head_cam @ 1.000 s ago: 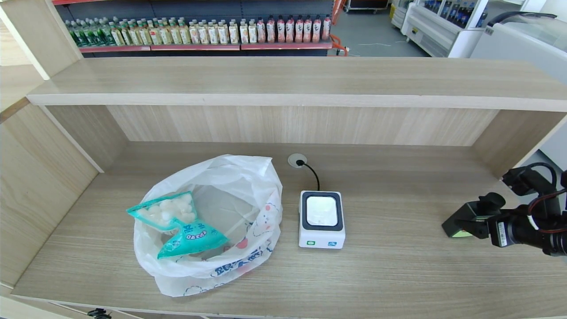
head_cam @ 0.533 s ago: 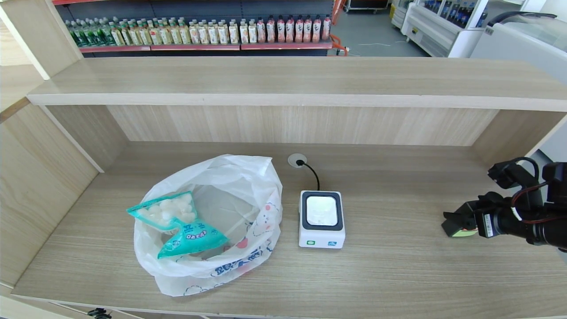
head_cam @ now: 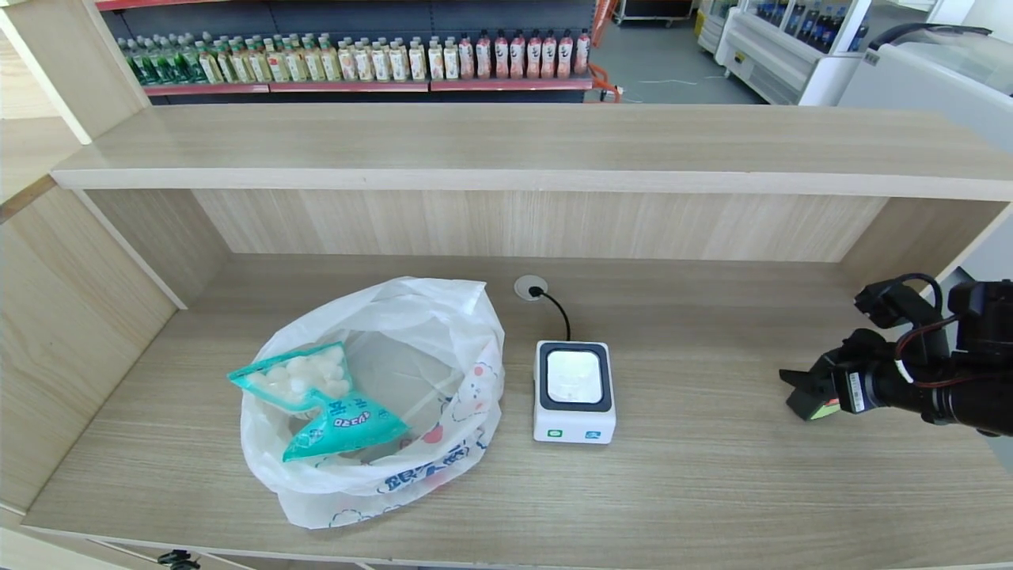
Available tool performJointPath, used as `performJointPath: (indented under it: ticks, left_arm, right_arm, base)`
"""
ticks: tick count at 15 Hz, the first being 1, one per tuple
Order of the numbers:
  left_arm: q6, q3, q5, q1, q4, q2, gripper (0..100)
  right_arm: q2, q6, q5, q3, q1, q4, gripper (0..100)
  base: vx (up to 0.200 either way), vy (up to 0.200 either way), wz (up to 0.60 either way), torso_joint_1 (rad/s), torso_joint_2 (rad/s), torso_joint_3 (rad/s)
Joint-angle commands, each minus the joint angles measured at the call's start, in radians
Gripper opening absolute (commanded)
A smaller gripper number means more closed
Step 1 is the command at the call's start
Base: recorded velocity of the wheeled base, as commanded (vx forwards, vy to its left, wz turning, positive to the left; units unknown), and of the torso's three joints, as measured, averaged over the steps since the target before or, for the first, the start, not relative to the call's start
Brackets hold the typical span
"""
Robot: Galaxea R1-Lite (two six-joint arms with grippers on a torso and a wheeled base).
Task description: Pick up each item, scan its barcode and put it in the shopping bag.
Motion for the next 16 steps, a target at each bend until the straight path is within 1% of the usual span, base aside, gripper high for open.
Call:
performJointPath:
  ticks: [1,7,9,10,13,14,15,16]
  left_arm:
    - [0.0,0.0,0.0,0.0,0.001,0.001,100]
    - [0.0,0.0,0.0,0.0,0.001,0.0,100]
    - [0.0,0.0,0.0,0.0,0.001,0.0,100]
    - [0.0,0.0,0.0,0.0,0.001,0.0,100]
    - [0.0,0.0,0.0,0.0,0.001,0.0,100]
    - [0.0,0.0,0.0,0.0,-0.001,0.0,100]
    - [0.0,0.0,0.0,0.0,-0.001,0.0,100]
    - [0.0,0.0,0.0,0.0,0.001,0.0,100]
  right_arm:
    - [0.016,0.0,0.003,-0.004,0.003,-0.002,0]
    - [0.008,0.01,0.003,-0.009,0.019,-0.001,0]
    - [-0.016,0.012,0.005,-0.029,0.028,0.001,0]
    - [-0.046,0.01,0.006,-0.042,0.049,0.007,0]
    - [-0.194,-0.026,0.074,-0.088,0.135,0.011,0]
    - [-0.283,-0.114,0.124,-0.119,0.213,0.01,0]
    - [-0.343,-0.195,0.19,-0.13,0.266,0.008,0]
    - [-0.395,-0.307,0.259,-0.128,0.301,0.007,0]
  base:
    - [0.0,0.0,0.0,0.0,0.0,0.0]
    - [0.0,0.0,0.0,0.0,0.0,0.0]
    - [0.0,0.0,0.0,0.0,0.0,0.0]
    - [0.0,0.0,0.0,0.0,0.0,0.0]
    - [0.0,0.0,0.0,0.0,0.0,0.0]
    - [0.0,0.0,0.0,0.0,0.0,0.0]
    - [0.0,0.0,0.0,0.0,0.0,0.0]
    - [0.0,0.0,0.0,0.0,0.0,0.0]
